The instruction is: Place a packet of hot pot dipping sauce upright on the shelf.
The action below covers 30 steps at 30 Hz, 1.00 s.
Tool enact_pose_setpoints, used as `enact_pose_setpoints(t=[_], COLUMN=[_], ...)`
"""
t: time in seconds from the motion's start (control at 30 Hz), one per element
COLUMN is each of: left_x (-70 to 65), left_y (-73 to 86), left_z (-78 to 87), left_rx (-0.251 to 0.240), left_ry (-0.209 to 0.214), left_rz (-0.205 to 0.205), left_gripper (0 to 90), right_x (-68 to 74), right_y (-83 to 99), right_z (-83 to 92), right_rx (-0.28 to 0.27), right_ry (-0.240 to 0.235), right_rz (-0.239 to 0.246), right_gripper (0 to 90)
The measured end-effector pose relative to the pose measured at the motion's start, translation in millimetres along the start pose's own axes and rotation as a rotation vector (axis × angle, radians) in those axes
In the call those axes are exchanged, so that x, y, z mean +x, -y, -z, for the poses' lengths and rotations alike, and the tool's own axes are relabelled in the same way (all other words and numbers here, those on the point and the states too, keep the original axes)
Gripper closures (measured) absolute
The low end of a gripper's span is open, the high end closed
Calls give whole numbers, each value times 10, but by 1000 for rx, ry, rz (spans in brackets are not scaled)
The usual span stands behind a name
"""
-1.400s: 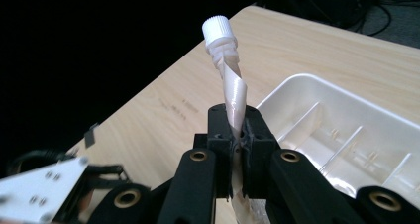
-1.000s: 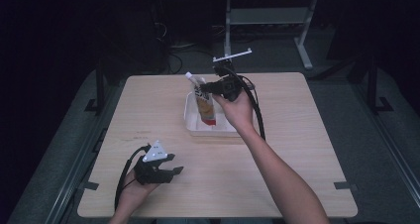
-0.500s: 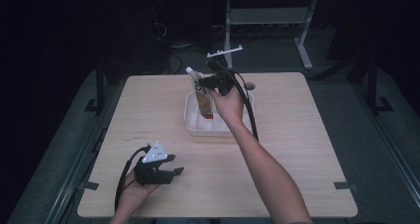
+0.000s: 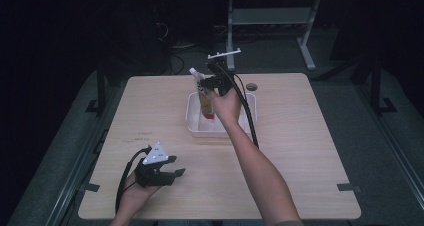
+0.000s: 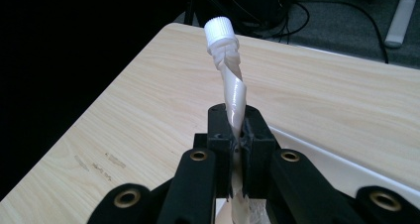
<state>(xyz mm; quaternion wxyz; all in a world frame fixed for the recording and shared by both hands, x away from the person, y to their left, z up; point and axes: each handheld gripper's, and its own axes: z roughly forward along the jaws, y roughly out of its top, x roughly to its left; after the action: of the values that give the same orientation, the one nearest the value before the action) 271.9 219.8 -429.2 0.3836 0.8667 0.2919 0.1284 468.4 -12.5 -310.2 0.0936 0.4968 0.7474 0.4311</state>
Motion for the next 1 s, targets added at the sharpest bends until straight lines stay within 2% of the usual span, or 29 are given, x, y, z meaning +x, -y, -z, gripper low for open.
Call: enact_pose_setpoints(t=[0.7, 0.83, 0.9, 1.0], left_x=[-7, -5, -4, -7], left_y=[0, 3, 3, 2], left_z=[-13, -11, -6, -14], left_rx=[1, 6, 5, 6], left_ry=[-1, -2, -2, -3], left_rz=[-1, -6, -5, -6], left_gripper=[438, 438, 438, 438], right_x=[-39, -48, -70, -69], right_y=[201, 237, 277, 299], right_z=[-258, -270, -260, -237], right_rx=[44, 51, 44, 51], right_ry=[-6, -9, -29, -33], right_rz=[-32, -29, -36, -17], right_gripper=[829, 814, 807, 798])
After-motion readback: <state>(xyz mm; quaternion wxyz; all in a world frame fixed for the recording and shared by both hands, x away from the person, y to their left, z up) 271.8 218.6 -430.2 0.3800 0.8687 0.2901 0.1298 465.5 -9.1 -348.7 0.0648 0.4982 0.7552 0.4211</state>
